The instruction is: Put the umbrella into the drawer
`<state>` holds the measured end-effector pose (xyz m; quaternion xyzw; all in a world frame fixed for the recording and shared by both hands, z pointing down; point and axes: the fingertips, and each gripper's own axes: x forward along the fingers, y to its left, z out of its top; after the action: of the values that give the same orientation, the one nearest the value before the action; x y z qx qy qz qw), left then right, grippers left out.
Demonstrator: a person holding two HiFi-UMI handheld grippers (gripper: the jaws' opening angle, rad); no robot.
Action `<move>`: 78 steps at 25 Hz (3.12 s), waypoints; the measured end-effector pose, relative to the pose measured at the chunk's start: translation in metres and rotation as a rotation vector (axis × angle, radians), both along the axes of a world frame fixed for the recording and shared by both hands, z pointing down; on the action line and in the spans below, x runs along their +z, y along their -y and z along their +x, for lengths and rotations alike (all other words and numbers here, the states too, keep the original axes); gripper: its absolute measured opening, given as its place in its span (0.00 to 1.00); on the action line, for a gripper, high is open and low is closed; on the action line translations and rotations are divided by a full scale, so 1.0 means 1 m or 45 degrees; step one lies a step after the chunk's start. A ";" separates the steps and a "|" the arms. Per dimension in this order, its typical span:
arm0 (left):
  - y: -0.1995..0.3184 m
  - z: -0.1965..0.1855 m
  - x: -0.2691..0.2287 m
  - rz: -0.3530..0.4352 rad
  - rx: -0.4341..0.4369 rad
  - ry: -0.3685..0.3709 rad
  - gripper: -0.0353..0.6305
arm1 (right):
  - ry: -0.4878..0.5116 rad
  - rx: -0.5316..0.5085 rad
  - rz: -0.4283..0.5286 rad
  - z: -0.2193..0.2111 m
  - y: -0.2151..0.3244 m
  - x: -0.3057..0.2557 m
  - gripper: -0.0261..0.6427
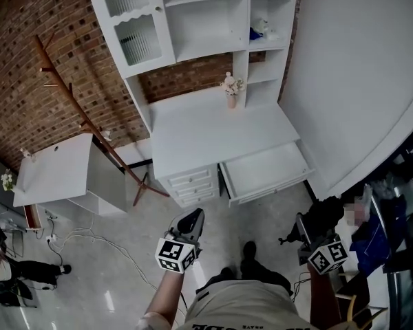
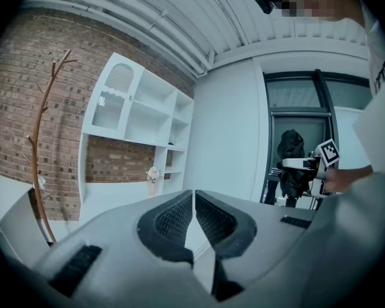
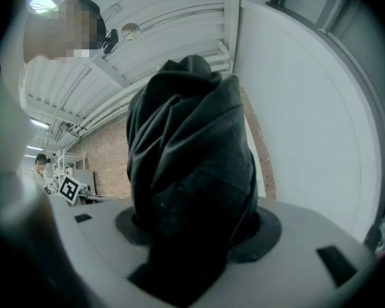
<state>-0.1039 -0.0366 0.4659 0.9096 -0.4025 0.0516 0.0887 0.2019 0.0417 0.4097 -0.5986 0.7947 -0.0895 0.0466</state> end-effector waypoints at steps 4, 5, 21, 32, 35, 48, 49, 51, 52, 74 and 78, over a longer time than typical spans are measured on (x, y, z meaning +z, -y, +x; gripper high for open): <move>0.018 0.008 -0.005 0.004 -0.040 0.002 0.10 | 0.000 -0.061 -0.005 0.003 0.029 0.006 0.44; 0.022 0.010 -0.005 0.006 -0.048 0.003 0.10 | 0.006 -0.072 -0.005 0.005 0.037 0.008 0.44; 0.096 0.061 -0.001 0.000 -0.151 0.042 0.10 | 0.034 -0.271 -0.035 0.043 0.161 0.013 0.44; 0.126 0.091 0.003 -0.003 -0.222 0.058 0.10 | 0.085 -0.365 -0.067 0.065 0.218 0.031 0.44; 0.132 0.097 0.006 -0.013 -0.237 0.061 0.10 | 0.095 -0.389 -0.094 0.067 0.228 0.040 0.44; 0.157 0.093 0.019 -0.033 -0.281 0.081 0.10 | 0.071 -0.462 -0.177 0.055 0.276 0.063 0.44; 0.160 0.092 0.023 -0.039 -0.283 0.078 0.10 | 0.068 -0.465 -0.182 0.052 0.280 0.065 0.44; 0.164 0.090 0.030 -0.070 -0.276 0.068 0.10 | 0.061 -0.465 -0.201 0.047 0.286 0.071 0.44; 0.166 0.089 0.034 -0.087 -0.268 0.064 0.10 | 0.054 -0.464 -0.212 0.044 0.288 0.073 0.44; 0.257 0.063 0.114 -0.255 -0.115 0.023 0.10 | -0.325 -0.540 -0.505 -0.030 0.373 0.186 0.44; 0.269 0.060 0.130 -0.280 -0.095 -0.009 0.10 | -0.414 -0.580 -0.576 -0.043 0.382 0.221 0.44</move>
<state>-0.0440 -0.3053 0.5959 0.8789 -0.4278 0.0890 0.1912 0.1594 -0.3407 0.6307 -0.4076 0.8649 -0.1746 -0.2353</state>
